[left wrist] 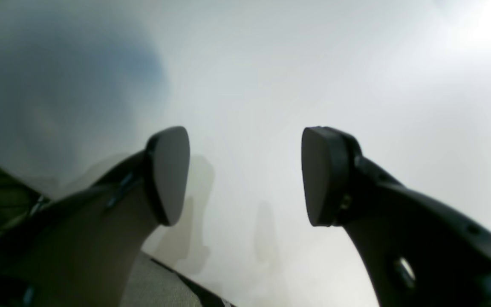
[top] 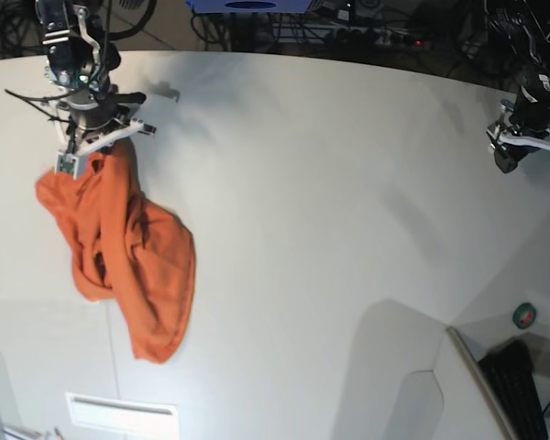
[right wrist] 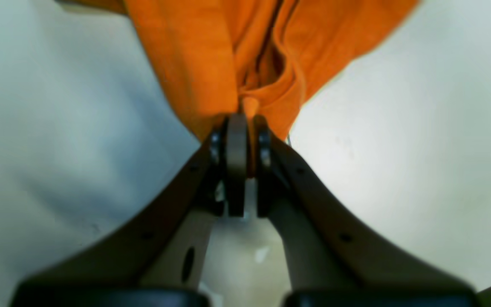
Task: Layout the t-shirt on the table in an organized manner, then fold the t-shirt properly
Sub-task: 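Lift the grasped edge with the right gripper and drag it back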
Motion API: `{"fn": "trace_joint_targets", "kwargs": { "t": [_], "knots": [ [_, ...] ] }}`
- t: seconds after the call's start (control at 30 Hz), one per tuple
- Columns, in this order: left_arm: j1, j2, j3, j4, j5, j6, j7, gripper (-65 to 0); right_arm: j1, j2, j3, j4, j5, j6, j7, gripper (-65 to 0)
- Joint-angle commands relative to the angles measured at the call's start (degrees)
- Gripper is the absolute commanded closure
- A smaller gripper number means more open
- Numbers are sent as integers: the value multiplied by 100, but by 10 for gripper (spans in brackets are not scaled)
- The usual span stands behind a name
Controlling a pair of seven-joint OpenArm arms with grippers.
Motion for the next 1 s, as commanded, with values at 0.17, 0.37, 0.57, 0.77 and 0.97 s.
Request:
{"fn": "trace_joint_targets", "kwargs": {
  "t": [0.17,0.37,0.57,0.77,0.97],
  "knots": [
    [-9,-89,-27,84,-56,8,-107,-388,125,201,-1086,-366,-60,-5,-199,0],
    [53,-89,-80,75,-56,8,-125,-388,-7,517,-1429,205,-69,-31,-261,-224],
    [62,-115,-97,-162,-56,8,-134,-388,116,737,-893,1542,-78,-40,152,-272],
    [97,-106,-97,-206,-56,8,-125,-388,2208,737,-620,803,-60,4,-1008,-272],
    [255,-80,-89,31,-56,8,-116,-388,3887,508,-576,-1210,-69,1033,-1272,-267]
  ]
}}
